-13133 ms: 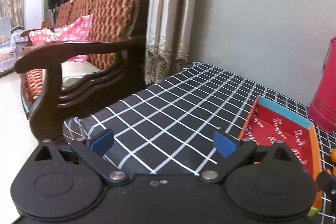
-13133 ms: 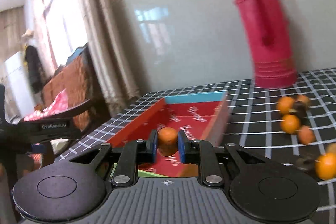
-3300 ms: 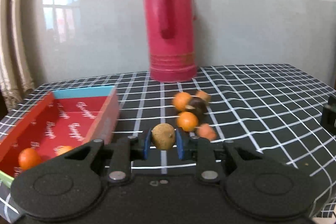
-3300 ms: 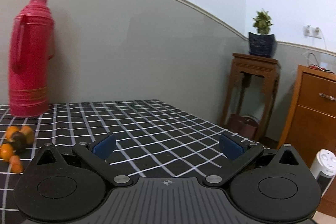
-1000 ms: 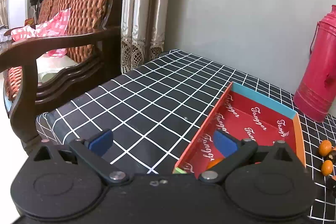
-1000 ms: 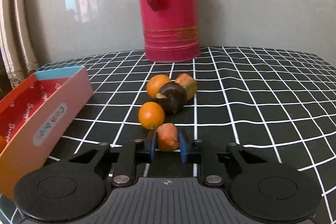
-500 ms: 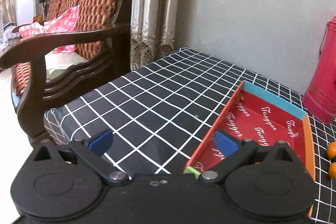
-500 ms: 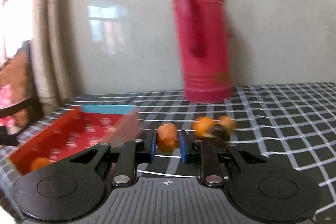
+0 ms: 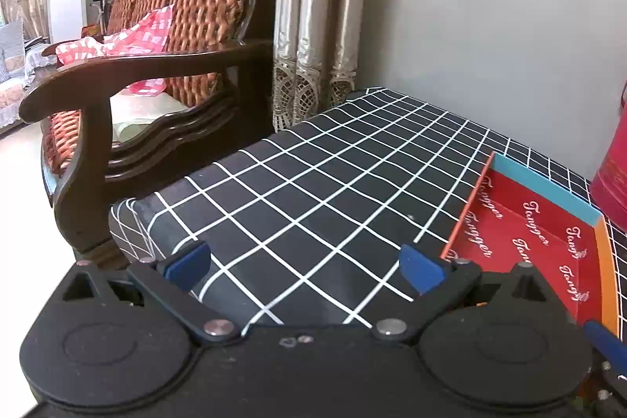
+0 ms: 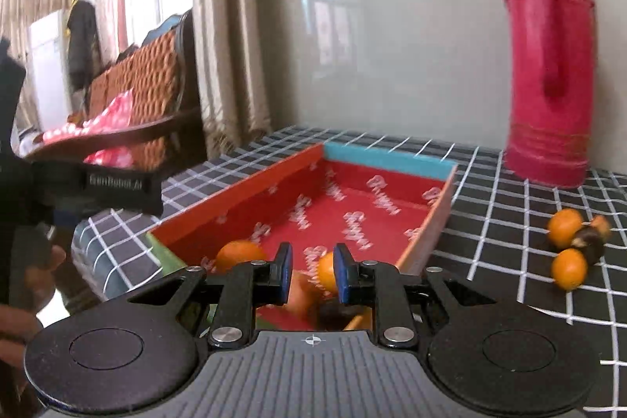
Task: Organize fruits
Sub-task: 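Carry the orange-brown piece with the right gripper into the box and open, then reach the left gripper to a small orange and close on it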
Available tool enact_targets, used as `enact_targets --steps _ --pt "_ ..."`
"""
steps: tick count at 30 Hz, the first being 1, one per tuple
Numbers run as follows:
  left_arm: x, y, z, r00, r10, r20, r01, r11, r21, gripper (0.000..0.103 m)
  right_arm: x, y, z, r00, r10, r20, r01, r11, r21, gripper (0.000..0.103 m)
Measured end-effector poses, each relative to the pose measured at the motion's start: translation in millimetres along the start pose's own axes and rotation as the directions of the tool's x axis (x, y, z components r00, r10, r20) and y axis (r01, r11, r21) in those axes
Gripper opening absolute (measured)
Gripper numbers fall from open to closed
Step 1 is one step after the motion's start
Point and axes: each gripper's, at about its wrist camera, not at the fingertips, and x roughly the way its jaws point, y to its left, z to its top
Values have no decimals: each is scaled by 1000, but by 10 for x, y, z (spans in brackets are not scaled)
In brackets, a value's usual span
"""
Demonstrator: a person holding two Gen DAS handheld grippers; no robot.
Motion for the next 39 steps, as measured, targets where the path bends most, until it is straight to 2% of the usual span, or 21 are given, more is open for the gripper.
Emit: enact_targets --steps 5,7,8,10,11,12,14,17,20,24,26,28,31,37,39 --pt "19 100 22 1000 16 -1 -16 1000 -14 97 44 88 -46 1000 -25 -8 25 999 -20 24" --pt "23 133 34 1000 18 0 -18 1000 -21 97 -26 17 -22 999 -25 25 25 999 22 25" --pt "22 137 37 1000 18 0 -18 1000 -21 97 -63 -31 -13 999 -29 45 27 999 45 29" --pt "23 133 37 1000 16 -2 -16 1000 -22 97 -156 -133 25 994 -71 87 63 994 94 65" --pt "23 131 38 1000 14 -3 -14 1000 -21 97 -219 -193 42 987 -111 116 97 987 125 96" --pt "20 116 34 1000 11 -4 -11 1000 -19 97 -294 -239 52 977 -151 152 127 980 154 103" --pt "7 86 25 1000 7 0 -7 1000 -12 97 -477 -368 62 948 -216 235 163 961 225 103" --pt "-12 21 8 1000 2 5 -2 1000 3 97 -613 -574 103 935 -259 244 182 937 298 103" --pt "-33 -50 -13 1000 -8 9 8 1000 19 97 -712 -811 96 921 -321 219 218 894 391 103" --pt "-66 -171 -48 1000 -25 11 25 999 36 97 -851 -1108 47 903 -402 152 279 818 504 103" --pt "-92 -264 -76 999 -42 9 42 998 47 97 -945 -1206 25 869 -481 117 354 768 533 103" --pt "-113 -378 -107 998 -58 9 57 996 62 97 -1049 -1298 1 820 -566 85 438 716 544 103" --pt "-166 -586 -179 996 -88 16 86 991 98 97 -1187 -1398 -47 720 -693 37 574 625 528 103" --pt "-324 -1101 -377 984 -175 38 164 968 190 97 -1377 -1596 -157 562 -825 -61 743 471 475 103" --pt "-387 -1277 -446 977 -210 43 196 955 221 97 -1394 -1634 -188 524 -848 -78 775 436 458 103"
